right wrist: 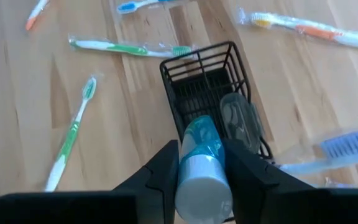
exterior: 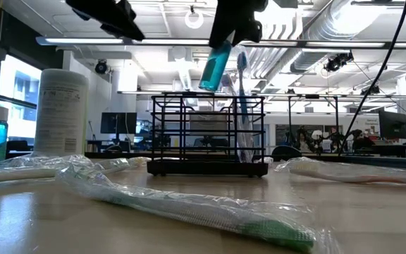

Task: Pick & Place toothbrushing station
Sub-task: Put the right blue mouthwash into the black mesh

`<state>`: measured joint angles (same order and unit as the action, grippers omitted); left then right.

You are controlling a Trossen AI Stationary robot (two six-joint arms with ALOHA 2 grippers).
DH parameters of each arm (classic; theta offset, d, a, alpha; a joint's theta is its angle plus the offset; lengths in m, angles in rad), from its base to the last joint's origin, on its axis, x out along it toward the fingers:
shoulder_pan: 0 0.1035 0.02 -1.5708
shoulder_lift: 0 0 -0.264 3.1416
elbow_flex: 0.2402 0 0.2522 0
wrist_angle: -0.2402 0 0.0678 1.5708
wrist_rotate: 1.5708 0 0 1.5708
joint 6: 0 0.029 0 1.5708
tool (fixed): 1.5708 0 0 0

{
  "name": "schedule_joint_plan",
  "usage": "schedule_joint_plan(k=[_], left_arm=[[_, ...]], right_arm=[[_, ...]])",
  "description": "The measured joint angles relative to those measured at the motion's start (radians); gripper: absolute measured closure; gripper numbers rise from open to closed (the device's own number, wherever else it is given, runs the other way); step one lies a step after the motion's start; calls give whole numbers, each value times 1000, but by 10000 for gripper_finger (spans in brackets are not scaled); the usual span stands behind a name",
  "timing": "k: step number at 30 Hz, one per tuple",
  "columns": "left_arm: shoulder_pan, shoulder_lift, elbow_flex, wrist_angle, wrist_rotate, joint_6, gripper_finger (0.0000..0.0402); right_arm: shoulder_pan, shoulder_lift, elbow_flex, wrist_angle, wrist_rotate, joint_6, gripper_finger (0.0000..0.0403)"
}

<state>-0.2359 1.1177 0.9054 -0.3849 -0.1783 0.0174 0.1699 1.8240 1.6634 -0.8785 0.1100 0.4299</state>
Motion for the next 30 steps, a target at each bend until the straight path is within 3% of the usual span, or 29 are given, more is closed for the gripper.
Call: schedule_joint_plan(k=[8,19,30], left_arm=[[0,68,1,162,78,88,238],[0,170,-1,220,158,101,239],[0,183,1,420,158,90,238]], right_arm=[[32,0,0,10,3,-20,309],[124,-14,47,21,76,-61,309],[159,-16,71,39,101,-81,309]])
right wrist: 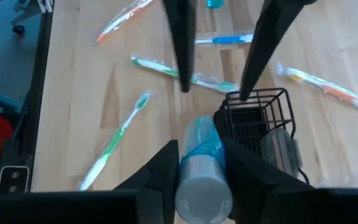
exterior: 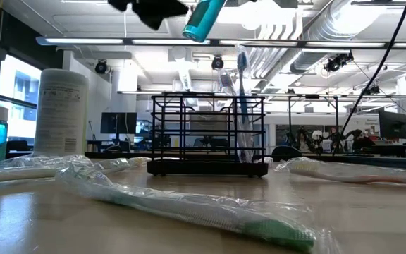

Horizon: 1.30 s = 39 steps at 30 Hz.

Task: Pick & Place toothbrushing station
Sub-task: Put the right blue mouthwash into the black mesh

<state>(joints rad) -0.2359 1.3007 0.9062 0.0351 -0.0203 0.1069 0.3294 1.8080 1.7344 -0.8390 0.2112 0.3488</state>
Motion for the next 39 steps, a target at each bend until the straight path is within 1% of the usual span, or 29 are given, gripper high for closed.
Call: schedule_joint_plan(k=[2,4,11,15,20,22,25,27,29,31,33,35,39], left_arm=[[0,0,0,23,-8,-6,234],[0,0,0,22,-14,-6,221],[0,3,0,16,-9,-18,141],[0,13,-2,12,9,-52,118],[0,41,-3,30,32,-104,114],[0,70,2,85,42,-117,114],[0,82,-3,74,45,-141,114],[1,104,3,93,43,-140,114],[1,107,-4,79,41,-140,114],[1,127,2,122,42,-140,114],[1,138,-1,122,37,-146,115],[1,160,-1,150,37,-126,119],[1,164,-1,150,37,-106,133]], right_arm=[[-1,0,0,-1,1,-2,309],[-1,0,0,0,1,-2,309],[6,0,0,-2,0,-6,309],[6,0,0,-2,0,-21,309],[6,0,0,0,0,-39,309],[6,0,0,3,13,-50,309],[6,0,0,6,27,-62,309],[6,0,0,6,26,-63,309],[6,0,0,8,26,-66,309],[6,0,0,8,26,-69,309],[6,0,0,8,26,-79,309],[6,0,0,10,26,-84,309],[6,0,0,14,26,-85,309]])
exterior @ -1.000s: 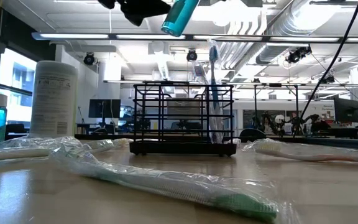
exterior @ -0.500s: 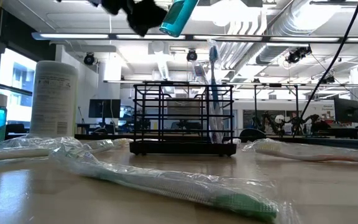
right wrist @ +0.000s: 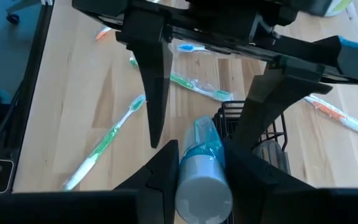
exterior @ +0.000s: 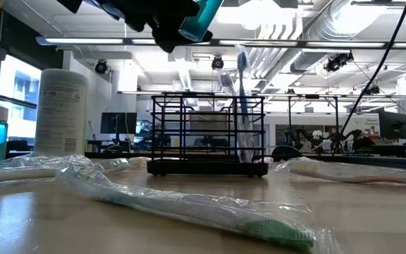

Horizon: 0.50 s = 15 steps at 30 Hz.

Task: Pick & Place toothbrushing station
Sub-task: Put the right blue mouthwash into the black mesh

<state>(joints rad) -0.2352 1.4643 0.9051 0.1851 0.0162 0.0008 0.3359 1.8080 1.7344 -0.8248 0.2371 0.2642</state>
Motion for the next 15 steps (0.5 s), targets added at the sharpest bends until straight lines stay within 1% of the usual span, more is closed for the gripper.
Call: schedule_joint_plan(k=[4,7,11,15], left_arm=[[0,0,0,1,0,0,151],[0,0,0,0,-1,2,173],[0,0,0,0,-20,38,216],[0,0,0,0,-25,54,273]], right_arm=[[0,0,0,-1,0,0,309],[0,0,0,0,0,0,309],[0,0,0,0,0,0,309],[0,0,0,-1,1,0,309]])
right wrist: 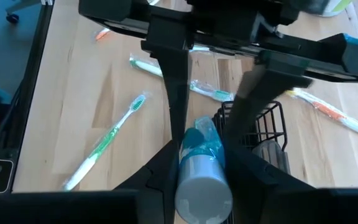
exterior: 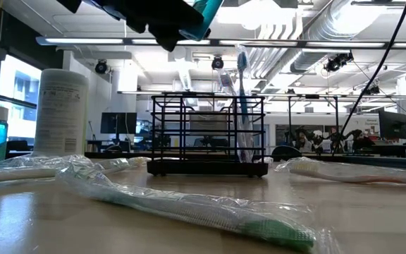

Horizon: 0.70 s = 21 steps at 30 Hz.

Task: Pick & Place toothbrushing station
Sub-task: Put the right blue mouthwash into the black mesh

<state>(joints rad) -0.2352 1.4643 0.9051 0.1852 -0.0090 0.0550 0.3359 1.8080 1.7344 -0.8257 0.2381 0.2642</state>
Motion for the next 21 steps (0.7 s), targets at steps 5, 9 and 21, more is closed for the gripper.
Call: schedule_joint_plan(k=[5,9,21], left_arm=[[0,0,0,-1,-4,44,339],[0,0,0,-2,-4,56,341],[0,0,0,-36,-3,66,341]], right_arm=[[-3,0,0,-3,8,-5,301],[-3,0,0,2,-1,-7,255],[-11,-100,1,-32,-29,52,190]])
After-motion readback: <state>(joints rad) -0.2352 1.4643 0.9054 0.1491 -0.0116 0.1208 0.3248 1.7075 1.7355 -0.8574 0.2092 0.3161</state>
